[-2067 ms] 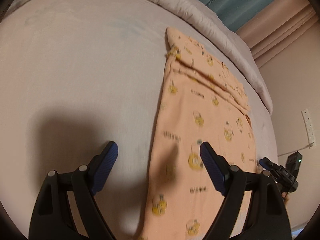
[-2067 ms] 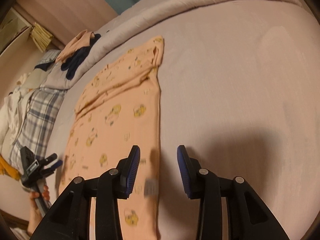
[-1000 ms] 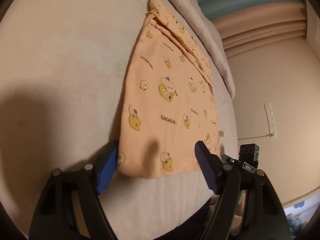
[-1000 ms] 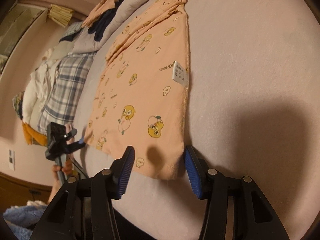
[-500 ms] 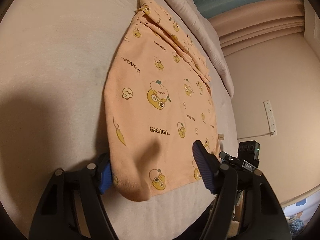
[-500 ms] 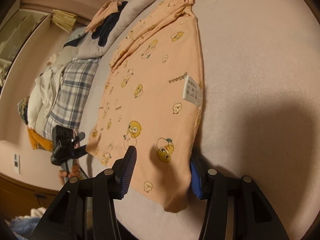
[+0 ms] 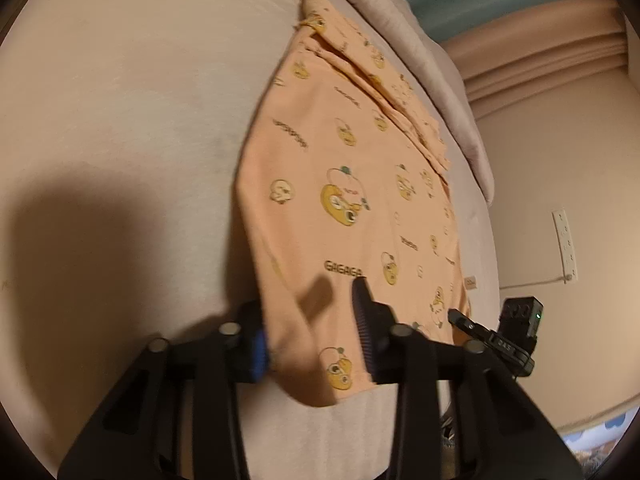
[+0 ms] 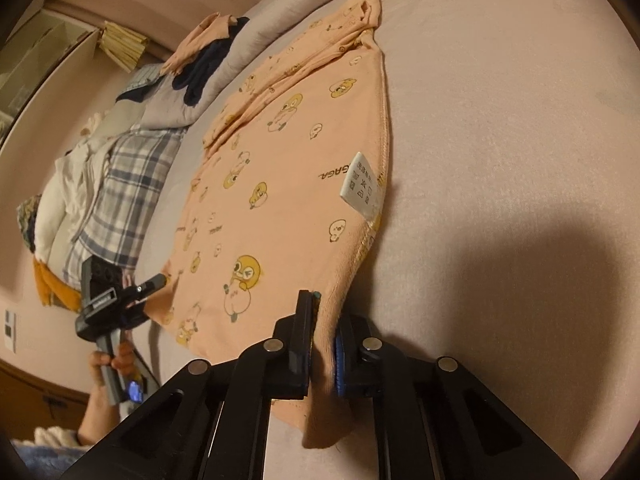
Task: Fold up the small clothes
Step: 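Grasp the shirt hem with the right gripper while the left gripper grasps it too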
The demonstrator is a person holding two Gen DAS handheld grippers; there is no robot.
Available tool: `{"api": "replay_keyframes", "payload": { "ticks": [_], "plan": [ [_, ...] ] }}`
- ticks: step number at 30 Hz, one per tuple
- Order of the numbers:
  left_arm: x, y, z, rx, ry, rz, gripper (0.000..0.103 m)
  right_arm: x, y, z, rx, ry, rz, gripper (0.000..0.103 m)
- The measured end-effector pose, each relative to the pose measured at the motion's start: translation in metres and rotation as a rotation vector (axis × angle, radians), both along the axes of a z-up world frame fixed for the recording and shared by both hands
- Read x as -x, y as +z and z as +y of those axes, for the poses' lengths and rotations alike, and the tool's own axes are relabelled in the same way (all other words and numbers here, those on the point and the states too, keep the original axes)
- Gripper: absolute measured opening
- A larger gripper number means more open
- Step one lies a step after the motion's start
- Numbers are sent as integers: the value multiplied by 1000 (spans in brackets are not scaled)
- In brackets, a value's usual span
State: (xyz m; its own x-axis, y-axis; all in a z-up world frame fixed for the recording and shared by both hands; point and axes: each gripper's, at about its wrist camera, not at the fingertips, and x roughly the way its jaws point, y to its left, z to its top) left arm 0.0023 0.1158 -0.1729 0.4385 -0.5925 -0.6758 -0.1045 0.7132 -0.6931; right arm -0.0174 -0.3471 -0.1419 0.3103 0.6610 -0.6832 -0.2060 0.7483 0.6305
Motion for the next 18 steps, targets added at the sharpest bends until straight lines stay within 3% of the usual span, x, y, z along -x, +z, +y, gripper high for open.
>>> {"api": "replay_keyframes", "payload": {
  "ticks": [2, 11, 14, 18],
  "plan": [
    [0, -1, 2, -17, 14, 16, 17, 2, 3, 2, 15, 2, -6, 10],
    [1, 4, -4, -68, 8, 3, 13, 6, 14, 10, 21, 10, -18, 8],
    [2, 9, -7, -52, -7, -18, 11, 5, 19, 11, -11, 13, -30, 8],
    [1, 17, -6, 29, -14, -68, 11, 2, 30, 14, -68, 9, -60, 8]
  ]
}}
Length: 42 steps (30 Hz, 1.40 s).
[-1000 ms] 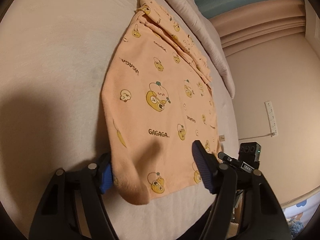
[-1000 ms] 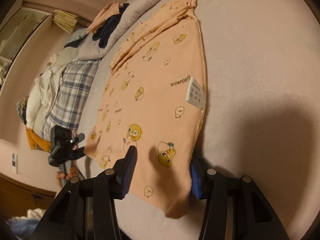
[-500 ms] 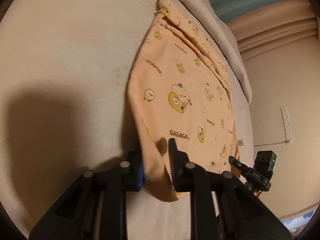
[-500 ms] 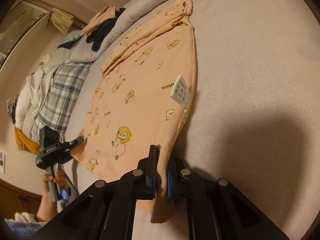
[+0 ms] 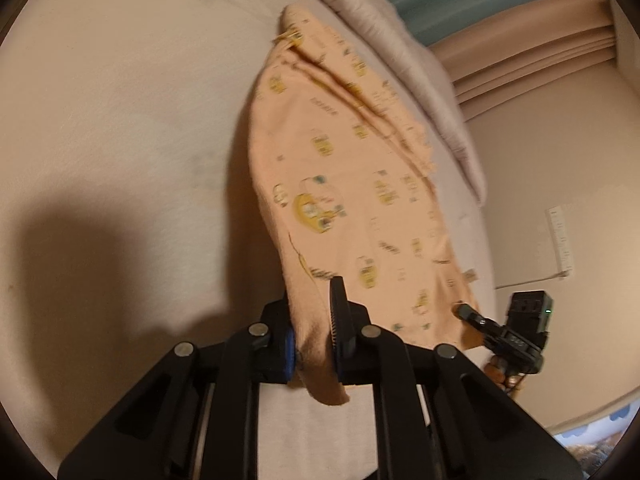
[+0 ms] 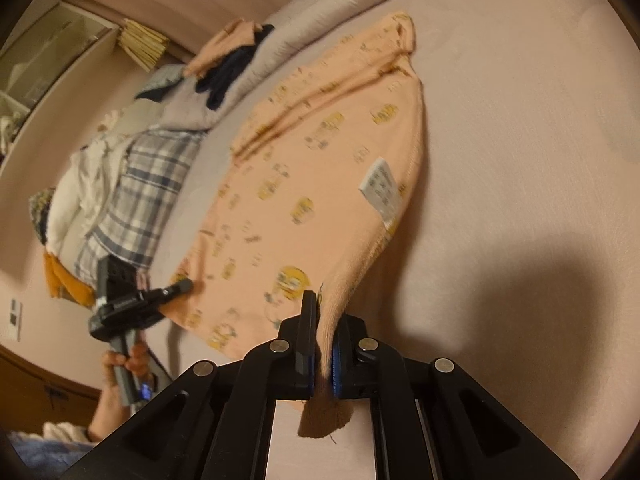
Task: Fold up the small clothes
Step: 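Grasp the shirt hem with the right gripper while the left gripper grasps it too, then lift the hem with both grippers and fold it toward the collar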
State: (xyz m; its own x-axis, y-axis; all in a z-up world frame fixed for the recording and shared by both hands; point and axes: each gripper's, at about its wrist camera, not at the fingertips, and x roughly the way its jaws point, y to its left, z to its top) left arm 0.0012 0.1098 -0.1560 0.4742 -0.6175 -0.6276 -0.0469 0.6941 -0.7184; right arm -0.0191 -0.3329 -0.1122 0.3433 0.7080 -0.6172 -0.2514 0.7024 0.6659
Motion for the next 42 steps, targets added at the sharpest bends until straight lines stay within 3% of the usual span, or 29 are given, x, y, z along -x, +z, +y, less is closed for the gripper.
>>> {"api": "replay_keyframes", "payload": {
  "ticks": [10, 18, 27, 42],
  "plan": [
    [-8, 17, 2, 158, -8, -97, 10, -10, 12, 7, -64, 7, -34, 8],
    [-14, 25, 10, 235, 11, -139, 9, -22, 21, 3, -121, 6, -50, 8],
    [-39, 41, 13, 290, -1, -185, 8, -36, 34, -4, -152, -21, -94, 8],
    [-126, 68, 18, 336, 18, -237, 8, -97, 63, -16, -182, -86, -197, 8]
  ]
}}
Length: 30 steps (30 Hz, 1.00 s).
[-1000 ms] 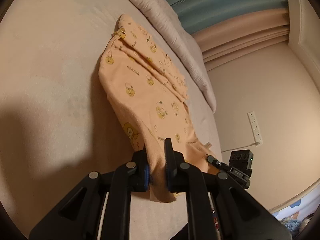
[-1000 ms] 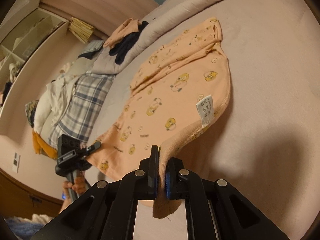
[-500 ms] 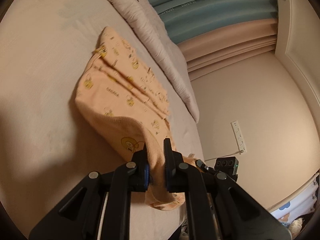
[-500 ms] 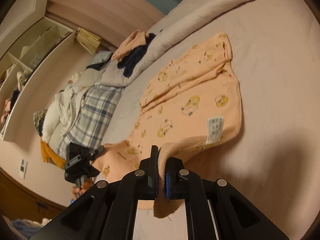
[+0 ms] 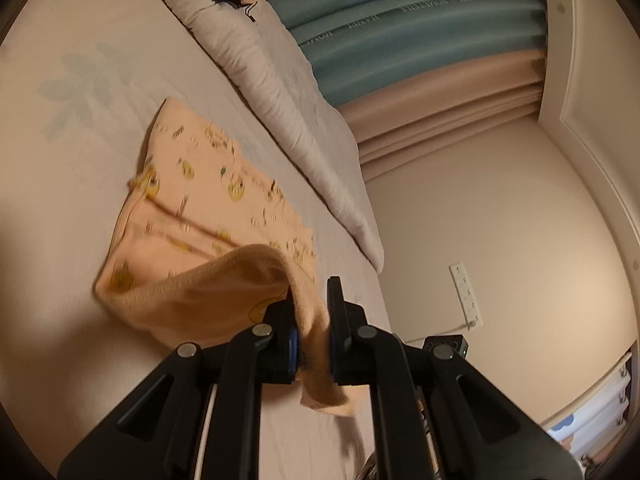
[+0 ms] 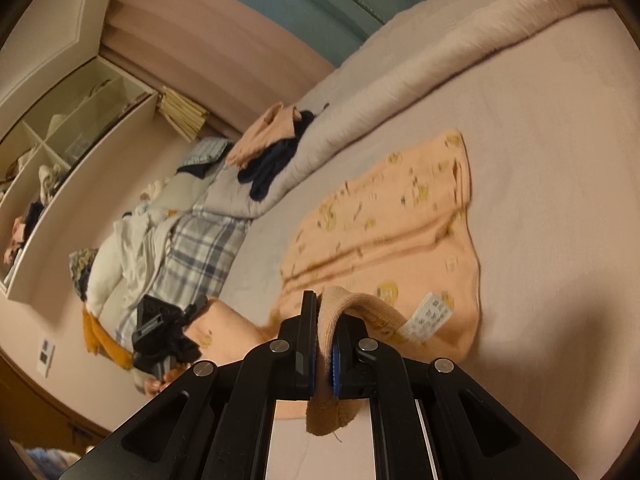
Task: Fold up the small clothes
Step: 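Lift the hem with both grippers and fold it toward the collar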
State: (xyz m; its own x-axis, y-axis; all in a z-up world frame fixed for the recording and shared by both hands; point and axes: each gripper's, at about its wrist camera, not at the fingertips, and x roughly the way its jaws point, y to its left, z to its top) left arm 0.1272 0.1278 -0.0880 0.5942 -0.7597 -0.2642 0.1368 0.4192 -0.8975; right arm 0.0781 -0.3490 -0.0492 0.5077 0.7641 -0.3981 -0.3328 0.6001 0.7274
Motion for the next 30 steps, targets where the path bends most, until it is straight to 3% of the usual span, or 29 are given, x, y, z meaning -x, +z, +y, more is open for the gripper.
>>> {"api": "replay_keyframes", "payload": {
  "ticks": [5, 15, 22, 27, 30],
  "plan": [
    [-37, 2, 5, 17, 23, 6, 8, -32, 6, 1, -7, -30, -17, 8],
    [-111, -16, 18, -36, 86, 101, 8, -103, 0, 5, 17, -90, 23, 8],
    [-162, -50, 22, -71, 130, 239, 9, -150, -30, 6, 72, -143, 150, 8],
    [-173, -70, 19, -122, 137, 306, 9, -164, -53, 7, 124, -135, 232, 8],
    [-173, -72, 19, -114, 110, 309, 17, -165, -56, -1, 106, -126, 258, 9]
  ]
}}
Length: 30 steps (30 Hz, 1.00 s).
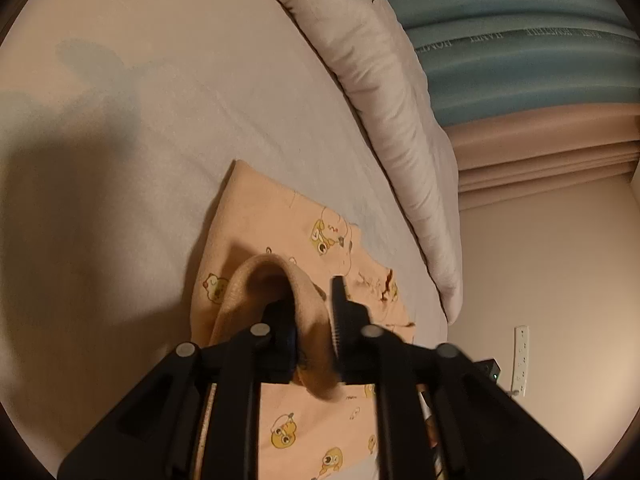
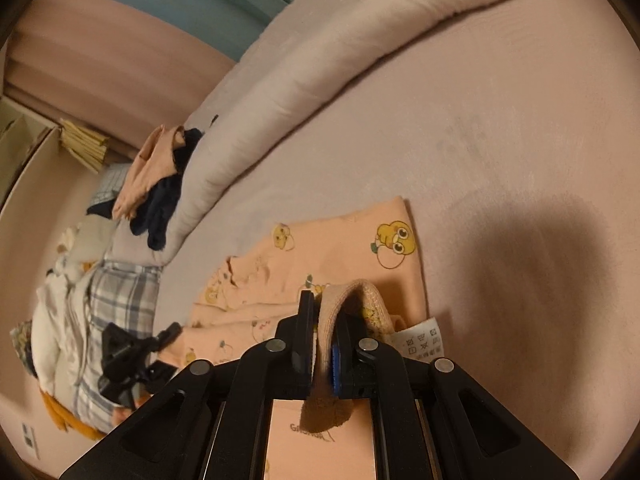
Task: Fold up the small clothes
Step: 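Lift the hem with both grippers and fold it toward the collar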
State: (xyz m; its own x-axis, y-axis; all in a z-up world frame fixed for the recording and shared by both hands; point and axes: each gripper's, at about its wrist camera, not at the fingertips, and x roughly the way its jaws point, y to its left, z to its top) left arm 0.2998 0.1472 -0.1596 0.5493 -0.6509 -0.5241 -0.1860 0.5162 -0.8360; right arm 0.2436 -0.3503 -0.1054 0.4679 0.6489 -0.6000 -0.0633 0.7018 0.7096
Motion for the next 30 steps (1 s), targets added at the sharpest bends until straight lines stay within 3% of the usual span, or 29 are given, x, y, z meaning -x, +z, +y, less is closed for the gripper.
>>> {"api": "replay_keyframes", "payload": {
  "ticks": [1, 2, 3, 4, 6, 10, 11, 12, 13, 14, 18, 22, 25, 26, 27, 28, 29, 30],
  "plan": [
    [2, 1, 1, 6, -15, -1, 24, 1, -1, -3, -15, 3, 9, 10],
    [5, 3, 1, 6, -28, -3, 30, 2, -2, -6, -29, 6, 19, 19],
    [10, 5, 2, 6, -39, -9, 43, 6, -2, -11, -46, 8, 27, 33],
    [11, 7, 3, 7, -45, -14, 49, 8, -3, -12, -57, 5, 28, 38],
    [18, 10, 5, 18, -66, -24, 49, 14, -3, -14, -75, 18, 27, 39],
    [22, 14, -3, -2, -117, -35, 43, 21, -2, -3, -69, 76, 34, 39],
    [20, 16, -7, -34, -126, -37, 37, 21, -1, 1, -46, 87, 23, 39],
    [17, 16, -11, -53, -133, -34, 21, 21, 2, 6, -1, 88, 18, 30],
    [13, 15, -14, -53, -135, -26, 12, 18, 3, 11, 21, 93, 22, 20],
    [9, 13, -15, -46, -128, -24, 12, 14, 2, 15, 36, 100, 38, 9],
    [-11, 13, -14, 2, -57, -28, 7, -6, 4, 16, -15, 75, 74, 7],
    [-37, 13, 0, 53, 113, -7, 7, -35, 1, -2, -173, -70, 78, 8],
    [-49, 5, 8, 20, 194, 60, 9, -52, -15, -11, -201, -193, 132, 8],
    [-52, 1, 9, 24, 197, 70, 13, -55, -21, -12, -204, -214, 153, 14],
    [-54, -3, 10, 28, 191, 86, 25, -58, -28, -13, -202, -235, 182, 37],
    [-54, -7, 11, 22, 196, 107, 45, -58, -32, -14, -211, -245, 196, 48],
    [-53, -9, 14, 22, 201, 115, 53, -56, -35, -15, -264, -249, 188, 55],
    [-49, -9, 17, 35, 200, 104, 54, -53, -33, -17, -282, -248, 171, 55]
  ]
}}
